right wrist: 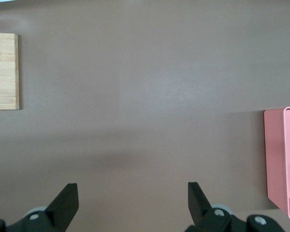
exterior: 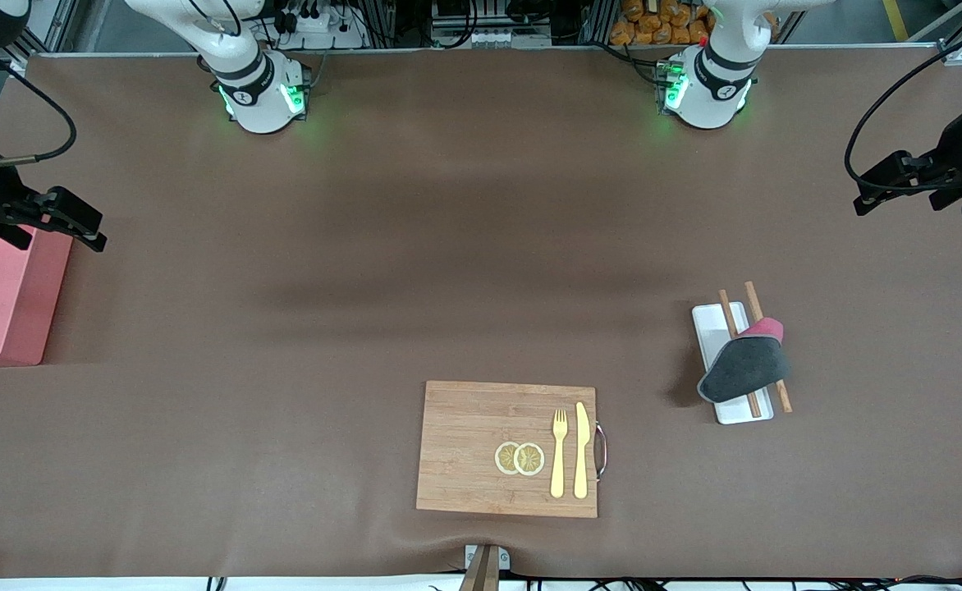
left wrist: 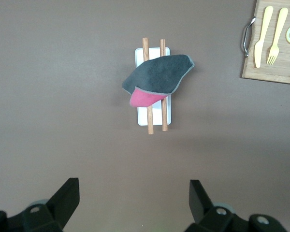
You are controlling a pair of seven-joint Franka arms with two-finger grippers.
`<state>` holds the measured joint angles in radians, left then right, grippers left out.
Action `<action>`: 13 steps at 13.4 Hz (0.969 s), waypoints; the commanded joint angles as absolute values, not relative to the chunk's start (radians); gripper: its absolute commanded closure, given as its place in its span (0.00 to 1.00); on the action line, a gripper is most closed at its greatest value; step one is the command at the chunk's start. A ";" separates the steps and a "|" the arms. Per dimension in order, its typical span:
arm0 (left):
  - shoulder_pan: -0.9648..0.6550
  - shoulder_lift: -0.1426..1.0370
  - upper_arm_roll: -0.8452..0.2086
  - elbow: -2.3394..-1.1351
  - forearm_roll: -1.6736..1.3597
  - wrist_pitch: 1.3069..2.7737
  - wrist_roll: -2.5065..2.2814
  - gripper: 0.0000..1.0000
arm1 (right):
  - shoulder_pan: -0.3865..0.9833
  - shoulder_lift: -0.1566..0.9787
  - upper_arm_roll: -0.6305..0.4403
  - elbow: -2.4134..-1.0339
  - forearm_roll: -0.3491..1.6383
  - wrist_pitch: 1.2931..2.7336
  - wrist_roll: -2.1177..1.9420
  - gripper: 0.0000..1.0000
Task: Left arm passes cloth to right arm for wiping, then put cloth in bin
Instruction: 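Reach the left gripper toward the grey cloth on the white plate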
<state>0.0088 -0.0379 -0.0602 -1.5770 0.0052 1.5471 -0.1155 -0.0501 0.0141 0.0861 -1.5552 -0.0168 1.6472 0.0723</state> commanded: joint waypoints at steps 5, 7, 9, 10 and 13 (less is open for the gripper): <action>0.005 -0.012 -0.051 -1.491 0.046 1.500 -0.107 0.00 | -0.058 0.021 0.087 -1.539 -0.020 1.643 0.080 0.00; 0.009 0.023 -0.052 -1.493 0.045 1.500 -0.101 0.00 | -0.061 0.023 0.087 -1.539 -0.020 1.644 0.080 0.00; 0.008 0.087 -0.052 -1.494 0.032 1.503 -0.101 0.00 | -0.057 0.023 0.087 -1.540 -0.020 1.646 0.080 0.00; 0.011 0.122 -0.051 -1.493 0.020 1.520 -0.101 0.00 | -0.060 0.023 0.087 -1.540 -0.020 1.646 0.078 0.00; 0.003 0.236 -0.051 -1.491 0.008 1.636 -0.107 0.00 | -0.061 0.025 0.087 -1.542 -0.018 1.647 0.077 0.00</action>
<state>0.0097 0.1577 -0.0522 -1.5289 0.0178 1.5968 -0.1148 -0.0531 0.0161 0.0823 -1.5555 -0.0168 1.6488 0.0723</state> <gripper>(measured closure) 0.000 0.000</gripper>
